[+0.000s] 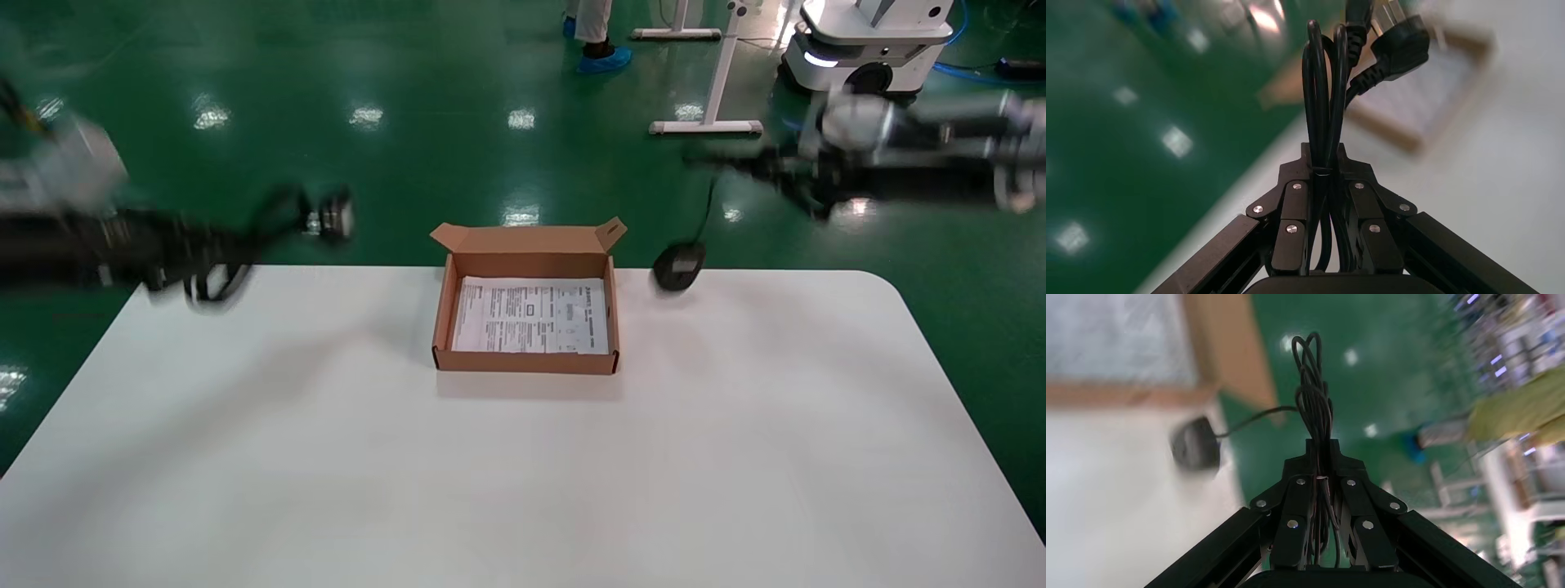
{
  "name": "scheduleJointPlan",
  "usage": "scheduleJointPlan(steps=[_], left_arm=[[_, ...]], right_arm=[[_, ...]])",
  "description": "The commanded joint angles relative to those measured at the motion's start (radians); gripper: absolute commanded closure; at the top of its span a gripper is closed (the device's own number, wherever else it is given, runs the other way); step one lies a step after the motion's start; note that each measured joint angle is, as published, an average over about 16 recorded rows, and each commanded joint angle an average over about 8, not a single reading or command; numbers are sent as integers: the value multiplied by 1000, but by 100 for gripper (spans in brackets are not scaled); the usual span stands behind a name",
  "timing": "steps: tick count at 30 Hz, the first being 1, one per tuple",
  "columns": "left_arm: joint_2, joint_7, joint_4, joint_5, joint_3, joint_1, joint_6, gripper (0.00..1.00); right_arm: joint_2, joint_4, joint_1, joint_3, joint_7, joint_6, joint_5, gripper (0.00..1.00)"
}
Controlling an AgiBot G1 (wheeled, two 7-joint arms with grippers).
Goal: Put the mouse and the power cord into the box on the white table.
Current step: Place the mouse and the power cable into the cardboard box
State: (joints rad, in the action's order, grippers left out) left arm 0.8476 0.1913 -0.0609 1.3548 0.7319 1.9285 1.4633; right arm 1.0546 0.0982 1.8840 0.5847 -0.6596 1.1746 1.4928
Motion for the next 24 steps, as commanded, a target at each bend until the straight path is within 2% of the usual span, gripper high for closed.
scheduleJointPlan(steps=[1,6,13,24], left_arm=[[-11,-28,-6,-29,-21,46,-5,100],[36,-102,-47,-53,-38,104,-38,100],[80,-181,-134,-48,-35,128,-76,100],[52,-339,-328,-19,-13,94,-102,100]], right_arm=[[11,17,33,-11,9,-3,-16,100],[73,24,37,-29,13,-13,-45,100],[135,10,-2,-38,6,-27,-62,100],[202,-28,-39,-42,0,-70,-68,100]])
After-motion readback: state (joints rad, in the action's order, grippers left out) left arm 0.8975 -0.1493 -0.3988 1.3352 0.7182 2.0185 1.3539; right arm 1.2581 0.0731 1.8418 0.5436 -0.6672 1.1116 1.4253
